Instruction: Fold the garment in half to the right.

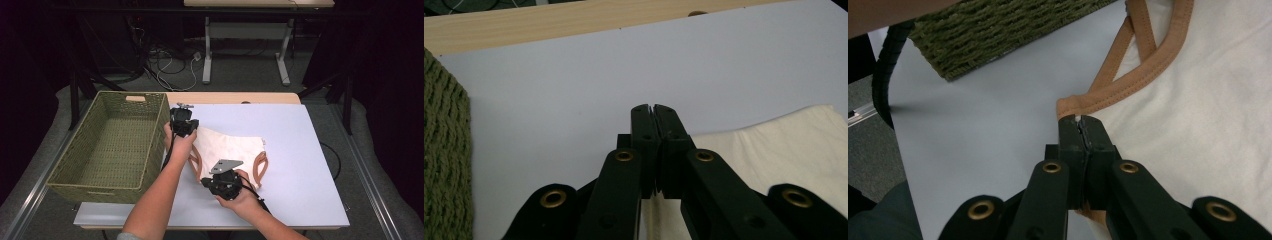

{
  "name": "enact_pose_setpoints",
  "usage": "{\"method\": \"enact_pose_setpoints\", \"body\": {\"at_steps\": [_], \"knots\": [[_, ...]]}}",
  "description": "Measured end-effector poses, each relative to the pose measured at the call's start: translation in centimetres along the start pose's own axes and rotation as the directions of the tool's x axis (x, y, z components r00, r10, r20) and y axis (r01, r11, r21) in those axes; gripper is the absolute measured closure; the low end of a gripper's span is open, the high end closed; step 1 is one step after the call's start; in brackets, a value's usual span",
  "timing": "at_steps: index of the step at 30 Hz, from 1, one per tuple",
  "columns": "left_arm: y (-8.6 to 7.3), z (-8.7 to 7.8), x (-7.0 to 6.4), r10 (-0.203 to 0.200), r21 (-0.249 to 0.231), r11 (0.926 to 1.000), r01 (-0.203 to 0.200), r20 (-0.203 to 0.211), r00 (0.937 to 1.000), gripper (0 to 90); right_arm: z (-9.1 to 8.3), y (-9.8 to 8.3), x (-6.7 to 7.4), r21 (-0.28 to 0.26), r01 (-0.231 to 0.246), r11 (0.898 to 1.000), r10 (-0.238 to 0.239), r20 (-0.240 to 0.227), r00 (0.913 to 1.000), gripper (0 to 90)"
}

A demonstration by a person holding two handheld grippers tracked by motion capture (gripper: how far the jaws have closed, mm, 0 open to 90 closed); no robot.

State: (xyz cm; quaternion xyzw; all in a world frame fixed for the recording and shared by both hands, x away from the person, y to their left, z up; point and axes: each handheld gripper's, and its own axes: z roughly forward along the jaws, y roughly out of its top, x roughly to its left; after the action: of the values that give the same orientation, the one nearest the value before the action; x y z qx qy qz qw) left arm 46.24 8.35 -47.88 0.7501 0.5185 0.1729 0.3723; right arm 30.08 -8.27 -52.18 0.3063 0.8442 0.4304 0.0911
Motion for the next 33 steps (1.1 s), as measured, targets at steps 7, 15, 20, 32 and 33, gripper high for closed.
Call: {"method": "enact_pose_setpoints", "body": {"at_steps": [7,15,20,32,33], "knots": [[0.5,-0.9,0.3,-0.006,-0.024,0.9997,0.006,-0.01,0.9999,88.5,0.0,0.9,0.3,-0.012,-0.004,1.0,0.003,-0.017,0.9998,89.1],[0.9,-1.8,0.7,-0.01,-0.035,0.9994,0.009,-0.024,0.9997,88.5,0.3,1.7,0.8,-0.022,0.006,1.0,-0.006,-0.033,0.9994,89.2],[1.2,-2.3,0.7,-0.015,-0.041,0.9991,0.014,-0.038,0.9992,88.5,0.5,2.0,1.1,-0.029,0.006,1.0,-0.007,-0.041,0.9991,89.2],[1.5,-3.4,1.6,-0.025,-0.051,0.9985,0.022,-0.061,0.9978,88.5,0.8,2.9,1.6,-0.038,0.014,0.999,-0.017,-0.063,0.9979,89.2],[1.5,-3.5,1.7,-0.027,-0.053,0.9983,0.024,-0.065,0.9975,88.5,0.8,3.0,1.7,-0.039,0.015,0.999,-0.017,-0.059,0.9981,89.2]]}}
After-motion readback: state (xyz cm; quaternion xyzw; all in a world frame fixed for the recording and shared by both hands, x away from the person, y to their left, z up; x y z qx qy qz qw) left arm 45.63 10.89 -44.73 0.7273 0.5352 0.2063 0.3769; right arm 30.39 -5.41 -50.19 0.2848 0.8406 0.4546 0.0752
